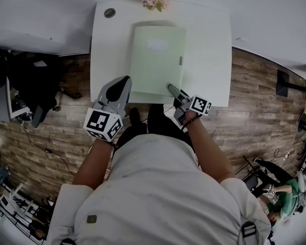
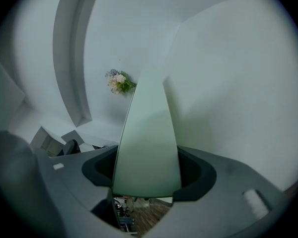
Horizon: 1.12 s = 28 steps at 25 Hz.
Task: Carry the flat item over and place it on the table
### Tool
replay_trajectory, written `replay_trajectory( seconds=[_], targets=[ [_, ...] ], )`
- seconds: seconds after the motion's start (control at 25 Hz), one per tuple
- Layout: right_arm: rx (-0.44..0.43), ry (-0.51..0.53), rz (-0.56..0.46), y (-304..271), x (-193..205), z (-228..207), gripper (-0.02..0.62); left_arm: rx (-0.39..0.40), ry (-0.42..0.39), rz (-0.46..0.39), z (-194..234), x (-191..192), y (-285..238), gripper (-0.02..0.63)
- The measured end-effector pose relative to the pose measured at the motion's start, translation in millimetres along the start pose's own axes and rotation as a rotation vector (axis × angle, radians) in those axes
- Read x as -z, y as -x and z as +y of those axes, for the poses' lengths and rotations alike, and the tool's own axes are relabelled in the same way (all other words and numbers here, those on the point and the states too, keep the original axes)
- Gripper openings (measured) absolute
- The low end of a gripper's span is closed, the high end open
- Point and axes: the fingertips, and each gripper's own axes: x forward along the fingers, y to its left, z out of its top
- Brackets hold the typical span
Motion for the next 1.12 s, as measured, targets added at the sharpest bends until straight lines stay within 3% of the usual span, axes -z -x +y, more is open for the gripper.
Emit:
replay_trajectory(
  seconds=[0.48, 0.8, 0.92, 1.12],
  targets=[
    [0.226, 0.186, 0.093, 1, -1, -36, 0.385, 0.004, 0.007, 0.026, 3, 9, 6, 0.0],
    [0.306, 0.18, 0.075, -2, -4, -47, 0.385, 0.011, -0.002, 0.048, 2, 17, 10, 0.0],
    [0.364, 0.213, 0.075, 2, -5, -56, 0.34, 0.013, -0.011, 0.06, 2, 20, 12, 0.0],
    [0.364, 0.229, 0.069, 3, -6, -57, 0.331, 0.016, -0.019, 0.065, 3, 21, 16, 0.0]
  ],
)
